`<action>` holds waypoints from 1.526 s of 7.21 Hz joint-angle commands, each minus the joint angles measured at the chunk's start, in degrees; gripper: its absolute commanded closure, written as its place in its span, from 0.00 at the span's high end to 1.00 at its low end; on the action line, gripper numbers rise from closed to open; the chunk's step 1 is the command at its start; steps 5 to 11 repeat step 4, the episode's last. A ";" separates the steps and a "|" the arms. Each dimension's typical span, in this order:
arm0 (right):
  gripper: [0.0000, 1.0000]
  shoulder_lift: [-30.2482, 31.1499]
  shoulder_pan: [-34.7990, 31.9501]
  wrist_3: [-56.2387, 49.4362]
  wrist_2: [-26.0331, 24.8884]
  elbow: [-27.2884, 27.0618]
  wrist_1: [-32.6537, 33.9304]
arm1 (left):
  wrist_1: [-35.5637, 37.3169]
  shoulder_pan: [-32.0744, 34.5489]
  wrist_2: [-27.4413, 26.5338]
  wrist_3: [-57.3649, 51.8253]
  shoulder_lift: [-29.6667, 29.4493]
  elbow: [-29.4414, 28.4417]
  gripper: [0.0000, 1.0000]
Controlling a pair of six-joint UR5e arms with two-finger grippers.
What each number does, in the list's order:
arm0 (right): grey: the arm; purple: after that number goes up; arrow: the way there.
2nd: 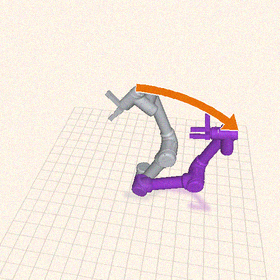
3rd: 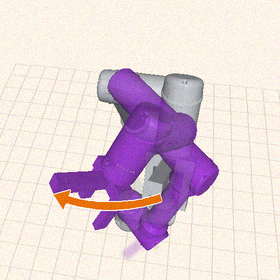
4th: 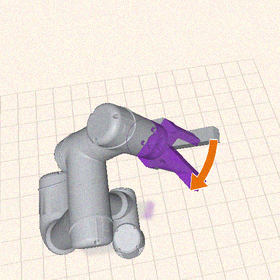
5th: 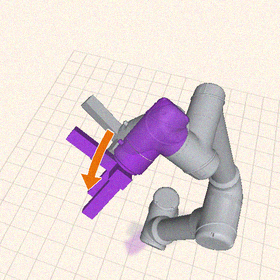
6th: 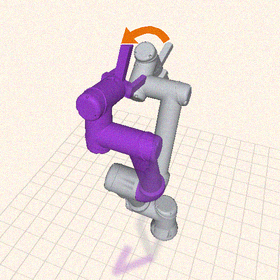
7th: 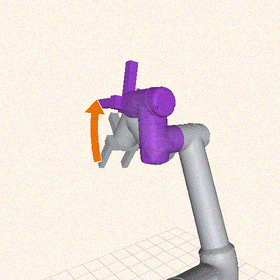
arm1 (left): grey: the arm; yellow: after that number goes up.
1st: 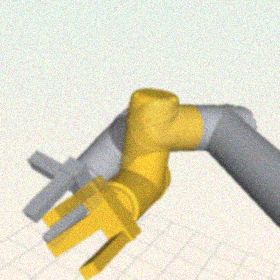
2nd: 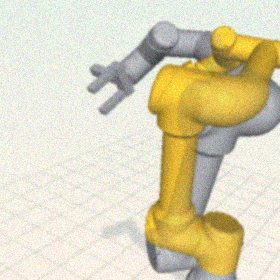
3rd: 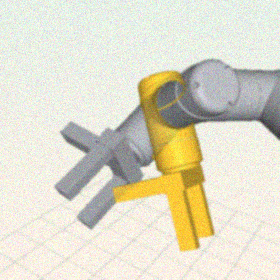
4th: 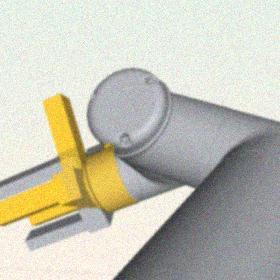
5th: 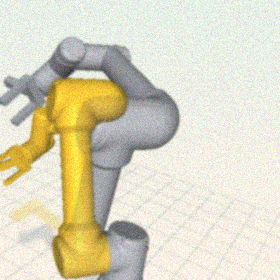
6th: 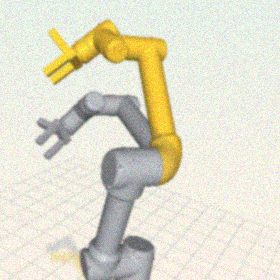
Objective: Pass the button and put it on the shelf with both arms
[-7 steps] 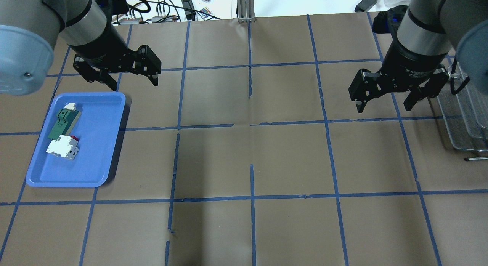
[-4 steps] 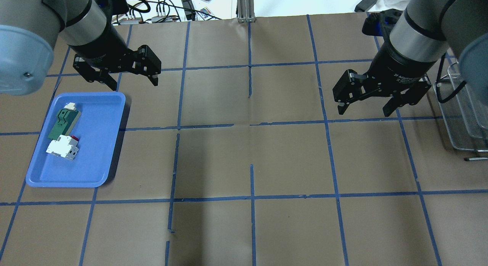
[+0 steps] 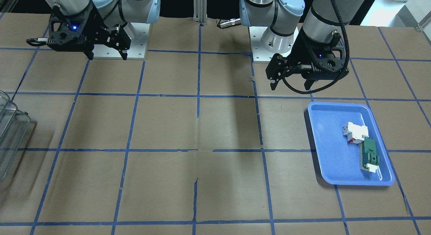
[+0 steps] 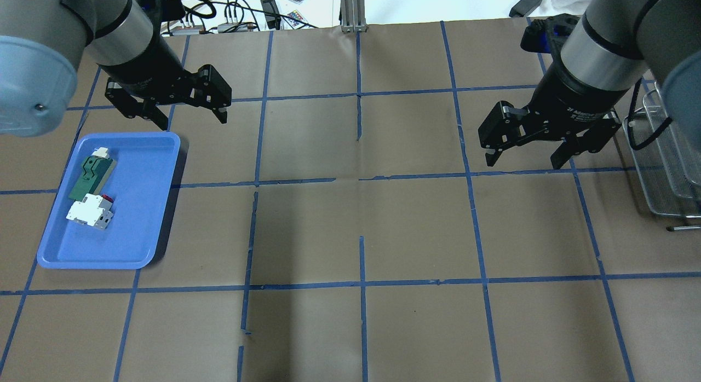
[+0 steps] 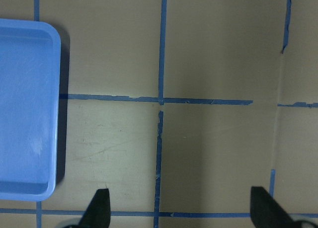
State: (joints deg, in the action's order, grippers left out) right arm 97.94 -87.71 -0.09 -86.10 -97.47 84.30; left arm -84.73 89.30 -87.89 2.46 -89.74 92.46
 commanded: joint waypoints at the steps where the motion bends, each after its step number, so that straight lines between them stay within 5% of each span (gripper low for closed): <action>1: 1.00 -0.03 0.00 0.00 -0.56 0.00 0.16 | 0.00 0.00 0.00 0.00 0.00 0.00 1.00; 11: 1.00 0.06 0.00 0.00 -0.65 0.00 -0.10 | 0.00 0.00 0.09 0.00 0.00 0.00 1.00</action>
